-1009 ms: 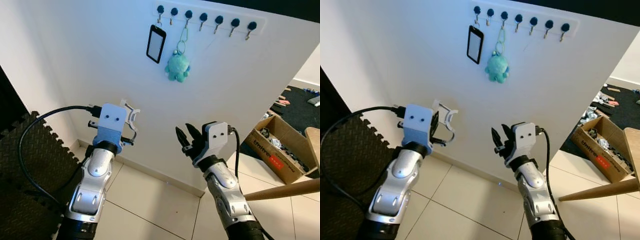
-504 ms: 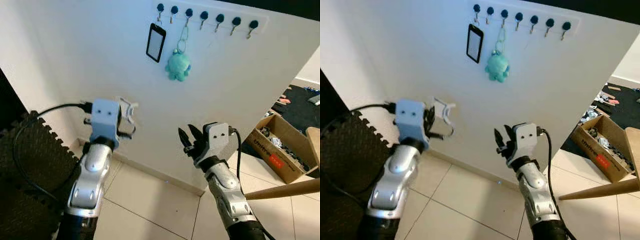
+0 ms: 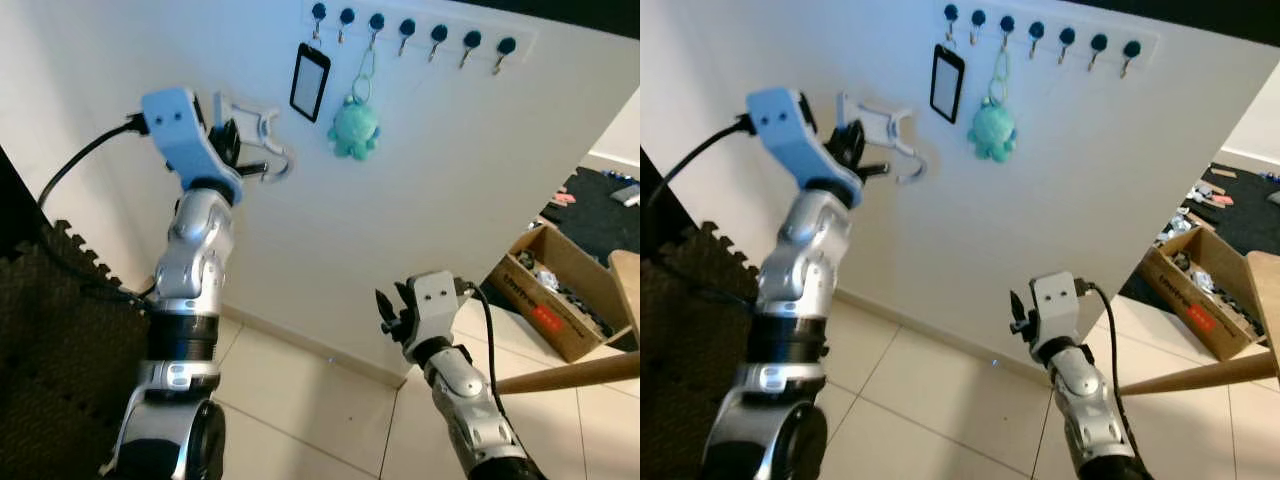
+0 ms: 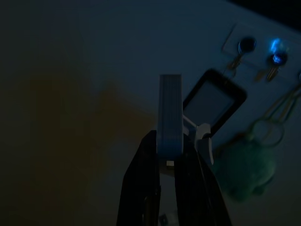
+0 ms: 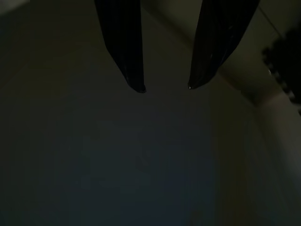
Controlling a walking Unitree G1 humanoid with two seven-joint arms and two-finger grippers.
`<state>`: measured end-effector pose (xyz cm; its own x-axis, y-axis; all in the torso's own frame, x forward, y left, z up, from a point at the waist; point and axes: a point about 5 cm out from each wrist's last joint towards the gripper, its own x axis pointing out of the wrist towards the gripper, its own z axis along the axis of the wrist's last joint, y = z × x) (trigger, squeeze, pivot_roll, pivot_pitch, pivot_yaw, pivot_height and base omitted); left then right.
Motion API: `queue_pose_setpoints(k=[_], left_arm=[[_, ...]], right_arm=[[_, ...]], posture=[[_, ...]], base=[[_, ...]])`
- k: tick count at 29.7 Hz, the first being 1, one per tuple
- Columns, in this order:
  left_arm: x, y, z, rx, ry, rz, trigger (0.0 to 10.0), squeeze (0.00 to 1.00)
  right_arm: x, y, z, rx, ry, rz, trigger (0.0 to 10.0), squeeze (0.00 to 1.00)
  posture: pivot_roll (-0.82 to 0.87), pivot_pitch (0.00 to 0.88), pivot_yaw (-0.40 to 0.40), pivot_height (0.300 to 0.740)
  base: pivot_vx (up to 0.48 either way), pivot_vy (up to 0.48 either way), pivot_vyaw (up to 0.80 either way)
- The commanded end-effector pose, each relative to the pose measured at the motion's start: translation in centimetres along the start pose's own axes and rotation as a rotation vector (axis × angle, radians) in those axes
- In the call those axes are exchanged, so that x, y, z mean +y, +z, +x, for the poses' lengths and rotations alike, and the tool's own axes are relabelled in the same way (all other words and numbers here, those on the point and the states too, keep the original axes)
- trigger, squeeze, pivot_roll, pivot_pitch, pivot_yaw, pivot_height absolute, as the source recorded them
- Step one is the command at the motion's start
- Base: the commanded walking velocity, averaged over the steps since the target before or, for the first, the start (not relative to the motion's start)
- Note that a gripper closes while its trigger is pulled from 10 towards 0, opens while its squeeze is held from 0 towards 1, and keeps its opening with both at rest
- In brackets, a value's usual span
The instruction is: Hang keys on a hook
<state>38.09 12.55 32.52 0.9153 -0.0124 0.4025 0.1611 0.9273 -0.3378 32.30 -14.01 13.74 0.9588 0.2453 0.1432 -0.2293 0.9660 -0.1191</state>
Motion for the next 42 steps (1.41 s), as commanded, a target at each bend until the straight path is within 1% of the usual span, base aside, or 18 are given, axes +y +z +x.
queue_pose_setpoints(k=[1,5,7,9,10,12,13,15,20,22,26,29,36,37,38,39,40,42], left_arm=[[-0.6,0.1,0.3,-0.007,-0.007,-0.045,10.0,0.0],[-1.9,1.0,1.6,-0.012,-0.05,-0.144,10.0,0.0],[-2.4,1.3,1.8,-0.029,-0.078,-0.113,10.0,0.0],[-2.8,1.0,1.2,-0.046,-0.144,0.037,10.0,0.0],[-2.8,1.0,1.2,-0.046,-0.144,0.037,10.0,0.0],[-2.8,0.4,0.4,-0.053,-0.188,0.114,10.0,0.0],[-2.8,0.4,0.4,-0.053,-0.188,0.114,10.0,0.0],[-2.3,0.3,-0.8,-0.073,-0.199,0.06,10.0,0.0],[-2.6,0.8,-1.4,-0.099,-0.218,0.035,10.0,0.0],[-2.8,1.0,-1.6,-0.107,-0.227,0.028,10.0,0.0],[-3.1,1.2,-1.9,-0.115,-0.236,0.016,10.0,0.0],[-3.8,1.3,-2.3,-0.114,-0.269,0.004,10.0,0.0],[-4.9,0.7,-3.3,-0.09,-0.334,0.014,10.0,0.0],[-5.1,0.5,-3.6,-0.081,-0.345,0.016,10.0,0.0],[-5.1,0.5,-3.6,-0.081,-0.345,0.016,10.0,0.0],[-5.3,0.3,-3.8,-0.072,-0.353,0.015,10.0,0.0],[-5.5,0.1,-4.0,-0.065,-0.36,0.013,10.0,0.0],[-5.7,-0.1,-4.3,-0.056,-0.369,0.01,10.0,0.0]], right_arm=[[-0.2,0.2,-0.4,-0.023,-0.011,0.028,10.0,0.0],[0.1,1.9,0.2,-0.098,-0.01,0.044,10.0,0.0],[-0.1,2.4,0.5,-0.115,-0.018,0.044,10.0,0.0],[-0.4,2.8,0.8,-0.13,-0.031,0.057,10.0,0.0],[-0.4,2.8,0.8,-0.13,-0.031,0.057,10.0,0.0],[-0.8,3.1,0.8,-0.144,-0.047,0.072,10.0,0.0],[-0.8,3.1,0.8,-0.144,-0.047,0.072,10.0,0.0],[-1.5,4.4,1.0,-0.202,-0.072,0.073,10.0,0.0],[-1.5,6.7,1.9,-0.285,-0.064,0.099,10.0,0.0],[-0.8,8.2,2.3,-0.331,-0.014,0.139,10.0,0.0],[0.5,9.4,2.4,-0.363,0.085,0.167,10.0,0.0],[1.8,9.9,2.3,-0.376,0.162,0.146,10.0,0.0],[3.0,11.2,2.6,-0.426,0.224,0.09,10.0,0.0],[3.2,11.5,2.8,-0.437,0.232,0.077,10.0,0.31],[3.2,11.5,2.8,-0.437,0.232,0.077,10.0,0.31],[3.4,11.8,2.9,-0.446,0.238,0.071,10.0,0.95],[3.6,12.1,3.0,-0.452,0.242,0.067,10.0,1.0],[3.6,12.4,3.1,-0.462,0.24,0.054,10.0,1.0]], posture=[[0.09,0.224,-0.035,0.74],[0.09,0.227,-0.029,0.74],[0.09,0.222,-0.028,0.74],[0.09,0.222,-0.028,0.74],[0.09,0.222,-0.028,0.74],[0.1,0.219,-0.032,0.74],[0.1,0.219,-0.032,0.74],[0.11,0.22,-0.036,0.74],[0.11,0.218,-0.044,0.74],[0.12,0.215,-0.048,0.74],[0.12,0.212,-0.052,0.74],[0.12,0.206,-0.052,0.74],[0.12,0.204,-0.047,0.74],[0.12,0.204,-0.047,0.74],[0.12,0.204,-0.047,0.74],[0.12,0.204,-0.047,0.74],[0.12,0.204,-0.047,0.74],[0.12,0.203,-0.048,0.74]], base=[[0.0,0.0,0.0],[0.0,0.0,0.0],[0.0,0.0,0.0],[0.0,0.0,0.0],[0.0,0.0,0.0],[0.0,0.0,0.0],[0.0,0.0,0.0],[0.0,0.0,0.0],[0.0,0.0,0.0],[0.0,0.0,0.0],[0.0,0.0,0.0],[0.0,0.0,0.0],[0.0,0.0,0.0],[0.0,0.0,0.0],[0.0,0.0,0.0],[0.0,0.0,0.0],[0.0,0.0,0.0],[0.0,0.0,0.0]])
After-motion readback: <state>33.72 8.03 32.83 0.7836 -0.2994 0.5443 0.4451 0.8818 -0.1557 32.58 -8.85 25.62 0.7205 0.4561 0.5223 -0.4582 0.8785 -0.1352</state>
